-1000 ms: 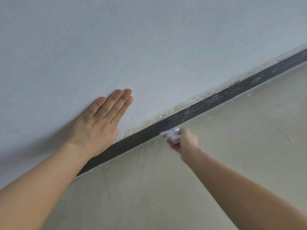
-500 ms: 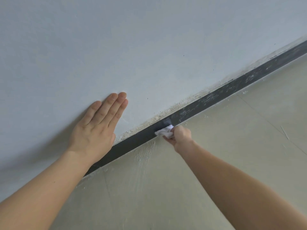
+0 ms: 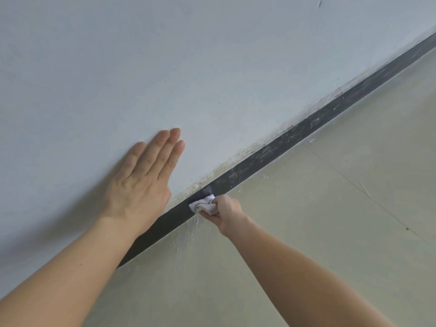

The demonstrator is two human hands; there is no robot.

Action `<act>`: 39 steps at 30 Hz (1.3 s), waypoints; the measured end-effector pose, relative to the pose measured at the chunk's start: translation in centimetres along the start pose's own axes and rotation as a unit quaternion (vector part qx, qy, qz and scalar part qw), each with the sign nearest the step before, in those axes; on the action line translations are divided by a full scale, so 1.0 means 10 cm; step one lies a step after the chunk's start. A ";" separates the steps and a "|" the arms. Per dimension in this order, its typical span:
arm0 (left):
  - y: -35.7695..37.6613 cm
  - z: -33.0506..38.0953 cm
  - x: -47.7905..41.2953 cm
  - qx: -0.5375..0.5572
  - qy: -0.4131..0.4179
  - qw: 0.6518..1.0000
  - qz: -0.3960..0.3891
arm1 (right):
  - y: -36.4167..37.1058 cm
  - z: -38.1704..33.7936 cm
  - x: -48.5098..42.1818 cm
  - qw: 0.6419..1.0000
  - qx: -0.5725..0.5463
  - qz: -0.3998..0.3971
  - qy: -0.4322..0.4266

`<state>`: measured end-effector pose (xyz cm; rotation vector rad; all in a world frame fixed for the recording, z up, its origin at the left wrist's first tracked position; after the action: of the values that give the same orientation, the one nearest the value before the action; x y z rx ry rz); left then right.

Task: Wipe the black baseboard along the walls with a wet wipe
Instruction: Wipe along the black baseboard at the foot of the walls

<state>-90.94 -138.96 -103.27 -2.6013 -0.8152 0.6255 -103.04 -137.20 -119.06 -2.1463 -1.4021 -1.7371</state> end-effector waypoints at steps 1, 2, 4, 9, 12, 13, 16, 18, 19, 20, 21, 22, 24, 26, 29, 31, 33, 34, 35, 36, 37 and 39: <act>0.01 -0.01 0.00 0.000 0.003 1.000 0.002 | -0.03 -0.09 -0.06 0.999 -0.018 0.019 -0.022; 0.02 -0.03 0.02 0.005 0.009 1.000 0.001 | -0.08 -0.21 -0.11 0.998 -0.030 0.034 -0.042; 0.03 -0.07 0.03 0.022 0.021 1.000 -0.007 | -0.21 -0.47 -0.14 0.995 -0.032 0.054 -0.076; 0.01 -0.10 0.00 0.014 0.032 0.999 -0.010 | -0.55 -1.06 -0.10 0.984 -0.051 0.089 -0.144; 0.02 -0.07 0.01 -0.002 0.031 0.999 -0.009 | -0.68 -1.13 -0.03 0.973 -0.066 0.122 -0.182; 0.03 -0.06 0.01 -0.009 0.031 0.999 -0.010 | -0.70 -1.08 0.03 0.973 -0.058 0.134 -0.181; 0.01 -0.06 0.01 -0.018 0.025 0.999 -0.008 | -0.54 -0.79 0.23 0.989 0.010 0.092 -0.119; -0.01 -0.06 0.00 -0.015 0.025 1.000 -0.008 | -0.30 -0.50 0.34 0.994 0.096 0.023 -0.052; -0.02 -0.07 -0.01 -0.010 0.026 1.000 -0.010 | -0.19 -0.35 0.37 0.994 0.105 -0.003 -0.023; -0.03 -0.07 0.00 -0.005 0.027 1.000 -0.014 | -0.10 -0.23 0.37 0.996 0.089 -0.017 0.000; -0.03 -0.08 0.00 -0.001 0.028 0.999 -0.019 | -0.03 -0.14 0.37 0.998 0.057 -0.023 0.016; -0.03 -0.08 0.00 0.002 0.029 0.999 -0.022 | 0.03 -0.11 0.33 0.999 0.025 -0.024 0.018; -0.04 -0.09 0.00 0.013 0.031 0.999 -0.026 | 0.08 -0.21 0.24 1.000 -0.023 -0.005 -0.004; -0.05 -0.10 0.00 0.038 0.029 0.998 -0.029 | 0.01 -0.44 0.17 0.998 -0.054 0.032 -0.033; -0.05 -0.10 -0.01 0.069 0.026 0.997 -0.034 | -0.22 -0.88 0.15 0.990 -0.081 0.074 -0.088; -0.04 -0.09 -0.01 0.067 0.025 0.997 -0.032 | -0.37 -1.12 0.18 0.981 -0.104 0.100 -0.128; -0.03 -0.08 0.00 0.053 0.026 0.998 -0.028 | -0.47 -1.25 0.21 0.973 -0.111 0.128 -0.159; -0.04 -0.08 0.00 0.047 0.025 0.998 -0.026 | -0.49 -1.25 0.23 0.972 -0.100 0.135 -0.164; -0.04 -0.08 0.00 0.044 0.024 0.998 -0.025 | -0.49 -1.19 0.22 0.974 -0.083 0.132 -0.162; -0.05 -0.08 -0.01 0.044 0.023 0.998 -0.027 | -0.47 -1.09 0.21 0.979 -0.060 0.118 -0.154; -0.06 -0.08 -0.01 0.043 0.023 0.998 -0.030 | -0.44 -0.93 0.18 0.985 -0.033 0.097 -0.137; -0.07 -0.08 -0.01 0.041 0.026 0.998 -0.039 | -0.35 -0.49 0.13 0.995 0.022 0.052 -0.080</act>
<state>-90.94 -138.67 -102.30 -2.4879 -0.8509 0.5556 -109.10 -137.03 -117.91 -2.3343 -1.3203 -1.5150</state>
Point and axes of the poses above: each hand's wrist, its own x-axis away from the middle knuckle, its own y-axis out of the palm, z = x × y, the point moved 4 cm from there along -x, towards the middle knuckle, and after that the axes turned 11 degrees about -x, right-handed, at the moved point
